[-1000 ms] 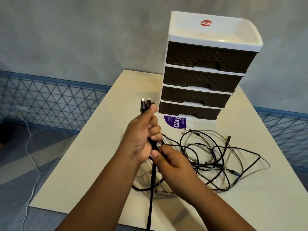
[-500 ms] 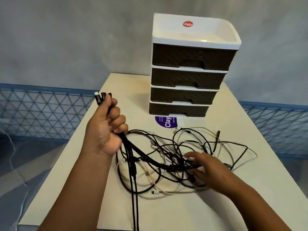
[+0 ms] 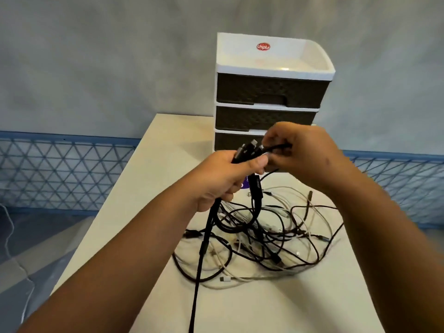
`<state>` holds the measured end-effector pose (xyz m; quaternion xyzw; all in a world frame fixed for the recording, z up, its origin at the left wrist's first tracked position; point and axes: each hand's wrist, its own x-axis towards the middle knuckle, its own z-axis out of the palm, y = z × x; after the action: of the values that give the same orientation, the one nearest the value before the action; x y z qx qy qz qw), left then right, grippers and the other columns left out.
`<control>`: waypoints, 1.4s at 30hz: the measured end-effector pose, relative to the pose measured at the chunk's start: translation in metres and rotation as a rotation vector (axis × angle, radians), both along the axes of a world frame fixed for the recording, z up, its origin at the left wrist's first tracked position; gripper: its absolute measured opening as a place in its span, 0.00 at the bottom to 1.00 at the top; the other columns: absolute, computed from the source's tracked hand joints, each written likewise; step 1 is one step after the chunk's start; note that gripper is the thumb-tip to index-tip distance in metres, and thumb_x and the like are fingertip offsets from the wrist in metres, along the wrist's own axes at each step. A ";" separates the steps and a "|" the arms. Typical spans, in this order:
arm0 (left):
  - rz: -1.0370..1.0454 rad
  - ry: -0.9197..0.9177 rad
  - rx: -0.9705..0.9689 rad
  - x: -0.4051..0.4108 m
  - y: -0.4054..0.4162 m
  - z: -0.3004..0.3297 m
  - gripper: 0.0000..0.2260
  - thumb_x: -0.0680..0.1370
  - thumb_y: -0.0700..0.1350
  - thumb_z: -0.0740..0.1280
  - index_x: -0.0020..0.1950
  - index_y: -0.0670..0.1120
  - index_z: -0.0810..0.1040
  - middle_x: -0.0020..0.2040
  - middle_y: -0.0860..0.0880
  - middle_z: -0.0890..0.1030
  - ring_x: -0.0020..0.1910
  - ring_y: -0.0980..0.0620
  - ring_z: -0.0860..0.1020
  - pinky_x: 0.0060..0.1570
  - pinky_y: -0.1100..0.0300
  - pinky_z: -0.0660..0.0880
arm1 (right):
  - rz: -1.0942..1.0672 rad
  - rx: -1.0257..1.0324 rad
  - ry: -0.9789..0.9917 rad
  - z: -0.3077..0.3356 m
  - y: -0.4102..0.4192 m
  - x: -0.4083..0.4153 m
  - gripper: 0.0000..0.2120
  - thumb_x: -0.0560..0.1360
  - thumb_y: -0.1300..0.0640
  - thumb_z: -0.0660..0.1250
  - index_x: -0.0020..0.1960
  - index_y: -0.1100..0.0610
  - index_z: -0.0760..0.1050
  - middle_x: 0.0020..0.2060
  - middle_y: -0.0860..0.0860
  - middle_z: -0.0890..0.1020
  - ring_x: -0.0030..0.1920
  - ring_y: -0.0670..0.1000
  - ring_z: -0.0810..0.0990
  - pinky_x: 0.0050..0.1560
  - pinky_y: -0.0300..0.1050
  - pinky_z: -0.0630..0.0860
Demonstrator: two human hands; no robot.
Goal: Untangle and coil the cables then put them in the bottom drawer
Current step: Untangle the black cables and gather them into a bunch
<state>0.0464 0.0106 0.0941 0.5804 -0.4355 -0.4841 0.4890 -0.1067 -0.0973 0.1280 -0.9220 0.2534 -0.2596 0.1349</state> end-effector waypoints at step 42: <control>0.091 0.140 -0.326 0.027 -0.060 0.087 0.10 0.81 0.51 0.65 0.45 0.45 0.74 0.25 0.54 0.61 0.21 0.58 0.57 0.19 0.66 0.56 | -0.107 0.684 -0.189 -0.025 -0.002 0.014 0.07 0.78 0.58 0.67 0.55 0.52 0.79 0.44 0.53 0.83 0.40 0.47 0.77 0.41 0.41 0.74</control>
<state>0.0736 -0.0489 0.1815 0.4774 -0.4466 -0.4236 0.6271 -0.0925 -0.0992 0.1026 -0.7809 0.3598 -0.2507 0.4449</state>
